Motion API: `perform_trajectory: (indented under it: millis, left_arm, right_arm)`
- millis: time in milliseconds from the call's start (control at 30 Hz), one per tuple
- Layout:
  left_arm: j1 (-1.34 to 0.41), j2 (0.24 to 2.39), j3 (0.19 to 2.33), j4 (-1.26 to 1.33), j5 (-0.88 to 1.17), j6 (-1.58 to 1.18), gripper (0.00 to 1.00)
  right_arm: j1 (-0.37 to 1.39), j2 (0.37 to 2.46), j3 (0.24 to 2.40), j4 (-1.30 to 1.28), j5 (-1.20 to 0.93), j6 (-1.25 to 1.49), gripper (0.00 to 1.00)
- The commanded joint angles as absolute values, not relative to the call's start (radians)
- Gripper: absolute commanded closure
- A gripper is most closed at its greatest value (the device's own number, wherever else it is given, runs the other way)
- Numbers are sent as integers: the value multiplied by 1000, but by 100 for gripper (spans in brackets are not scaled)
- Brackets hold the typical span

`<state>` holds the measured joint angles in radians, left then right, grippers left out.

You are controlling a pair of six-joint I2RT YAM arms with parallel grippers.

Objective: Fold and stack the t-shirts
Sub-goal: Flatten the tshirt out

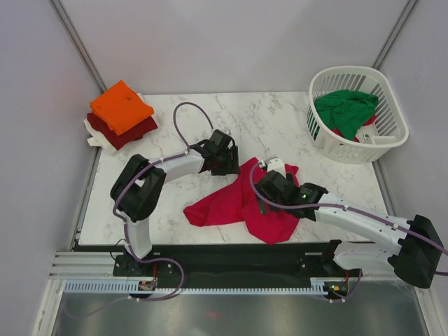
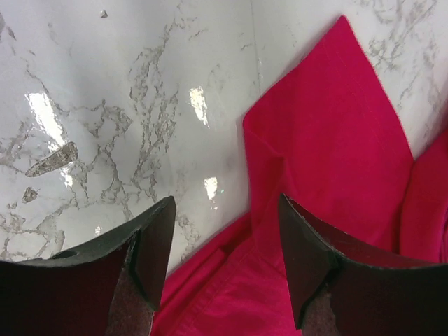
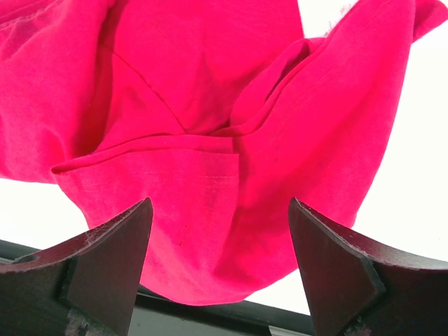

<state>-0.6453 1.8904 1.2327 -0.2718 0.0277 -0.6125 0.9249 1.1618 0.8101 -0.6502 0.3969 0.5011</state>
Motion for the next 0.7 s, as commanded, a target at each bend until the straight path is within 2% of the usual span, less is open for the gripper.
perform_trajectory:
  millis: [0, 67, 167, 200, 267, 333, 367, 400, 500, 567, 667]
  left_arm:
    - [-650, 1907, 1217, -239, -29, -627, 34]
    - [-655, 1908, 1184, -238, -41, -635, 34]
    - [-675, 1930, 1177, -227, -44, -608, 40]
    - [-683, 1934, 1178, -226, -48, -598, 50]
    - [-696, 1934, 1187, -224, -57, -581, 57]
    - [-703, 1904, 1181, -224, -67, -587, 50]
    - [-703, 1857, 1178, -225, -74, -586, 44]
    - [-703, 1833, 1177, -227, -86, -583, 33]
    - [-704, 1751, 1180, -242, -149, -560, 22]
    - [-704, 1726, 1196, -262, -167, -545, 22]
    - [-712, 1726, 1229, -302, -158, -535, 28]
  right_arm:
    - [902, 1157, 818, -632, 396, 488, 13]
    - [890, 1160, 816, -626, 384, 480, 13]
    - [874, 1183, 816, -612, 371, 465, 13]
    - [871, 1189, 816, -608, 365, 460, 13]
    - [865, 1207, 818, -600, 361, 454, 14]
    - [862, 1221, 824, -595, 353, 454, 14]
    - [862, 1226, 825, -591, 350, 454, 14]
    - [861, 1226, 827, -589, 347, 456, 14]
    - [861, 1233, 830, -586, 342, 457, 14]
    - [859, 1238, 831, -586, 341, 456, 14]
    - [859, 1241, 836, -584, 342, 456, 14]
